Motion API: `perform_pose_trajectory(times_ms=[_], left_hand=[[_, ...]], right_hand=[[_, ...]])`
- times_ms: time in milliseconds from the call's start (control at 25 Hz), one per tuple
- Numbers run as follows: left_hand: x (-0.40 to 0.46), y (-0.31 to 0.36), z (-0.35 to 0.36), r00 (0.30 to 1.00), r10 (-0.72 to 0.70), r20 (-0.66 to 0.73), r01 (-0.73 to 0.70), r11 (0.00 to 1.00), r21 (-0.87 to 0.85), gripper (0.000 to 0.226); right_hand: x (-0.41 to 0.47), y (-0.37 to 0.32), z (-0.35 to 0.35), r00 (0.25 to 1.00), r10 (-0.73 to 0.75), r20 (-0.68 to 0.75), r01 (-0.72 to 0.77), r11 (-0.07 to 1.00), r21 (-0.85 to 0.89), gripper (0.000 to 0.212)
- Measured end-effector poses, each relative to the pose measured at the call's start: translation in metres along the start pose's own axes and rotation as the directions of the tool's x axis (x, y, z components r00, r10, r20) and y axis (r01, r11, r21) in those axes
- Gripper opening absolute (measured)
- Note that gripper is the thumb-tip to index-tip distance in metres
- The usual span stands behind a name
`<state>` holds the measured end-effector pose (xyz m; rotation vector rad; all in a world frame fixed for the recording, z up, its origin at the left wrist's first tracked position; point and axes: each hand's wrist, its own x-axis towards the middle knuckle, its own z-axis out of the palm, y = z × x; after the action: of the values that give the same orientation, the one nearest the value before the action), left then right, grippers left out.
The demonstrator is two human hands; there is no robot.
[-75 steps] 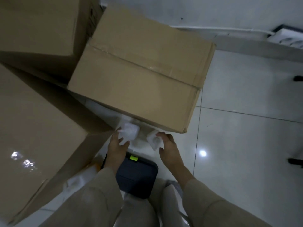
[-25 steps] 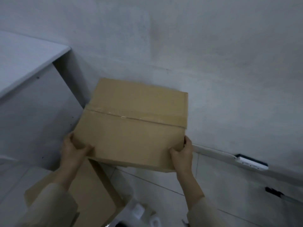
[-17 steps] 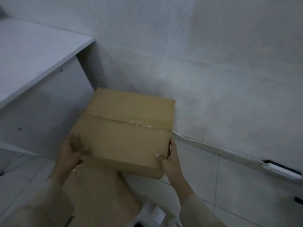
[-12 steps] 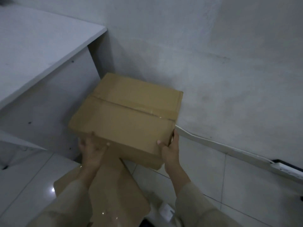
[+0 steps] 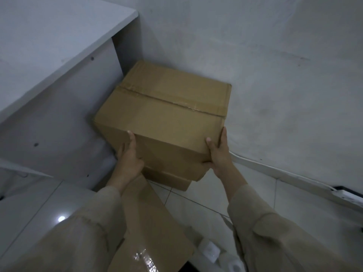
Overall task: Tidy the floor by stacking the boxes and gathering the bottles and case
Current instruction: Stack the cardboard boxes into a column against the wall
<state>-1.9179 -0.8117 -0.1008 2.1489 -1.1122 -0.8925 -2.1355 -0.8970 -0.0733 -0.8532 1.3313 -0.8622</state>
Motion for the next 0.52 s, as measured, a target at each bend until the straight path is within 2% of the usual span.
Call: perform_pose_trajectory(times_ms=[120, 320, 520], left_hand=[[0.013, 0.006, -0.003, 1.000, -0.007, -0.025, 0.008, 0.998, 0.060, 0.090], [0.023, 0.002, -0.001, 0.991, 0.016, -0.132, -0.002, 0.994, 0.106, 0.093], [0.013, 0.012, 0.000, 0.976, -0.029, -0.216, 0.061, 0.988, 0.143, 0.093]], right_hand=[[0.002, 0.008, 0.014, 0.999, -0.051, -0.014, 0.051, 0.998, -0.029, 0.068], [0.005, 0.005, 0.020, 0.998, 0.027, 0.057, -0.028, 1.000, 0.014, 0.067], [0.009, 0.007, 0.010, 0.994, 0.026, 0.111, -0.026, 1.000, 0.001, 0.069]])
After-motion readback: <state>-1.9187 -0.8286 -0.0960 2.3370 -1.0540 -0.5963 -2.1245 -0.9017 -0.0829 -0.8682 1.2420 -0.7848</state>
